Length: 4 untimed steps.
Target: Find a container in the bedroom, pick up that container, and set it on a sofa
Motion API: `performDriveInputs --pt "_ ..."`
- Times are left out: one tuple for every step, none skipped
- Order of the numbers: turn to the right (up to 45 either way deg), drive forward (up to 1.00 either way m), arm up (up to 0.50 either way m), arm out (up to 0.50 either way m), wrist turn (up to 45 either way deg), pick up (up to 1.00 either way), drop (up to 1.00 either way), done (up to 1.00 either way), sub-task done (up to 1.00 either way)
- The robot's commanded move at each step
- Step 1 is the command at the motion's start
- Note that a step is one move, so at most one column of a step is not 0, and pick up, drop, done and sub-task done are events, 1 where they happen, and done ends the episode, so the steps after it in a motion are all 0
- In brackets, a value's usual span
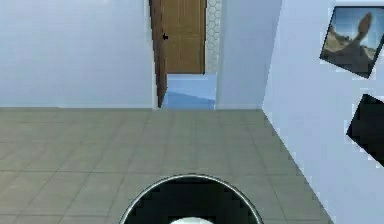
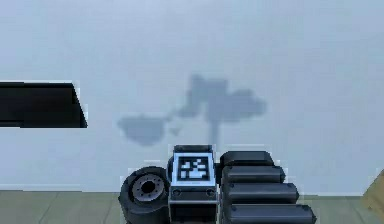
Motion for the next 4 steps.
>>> performDriveInputs --pt "0.0 1.00 0.00 0.00 0.0 0.00 0.00 0.00 0.00" --pt "0.0 1.00 0.00 0.00 0.0 0.00 0.00 0.00 0.00" --pt "0.0 0.95 0.00 0.00 0.0 0.00 0.00 0.00 0.00" --pt "36.0 0.00 0.00 0.00 0.0 0.00 0.00 0.00 0.00"
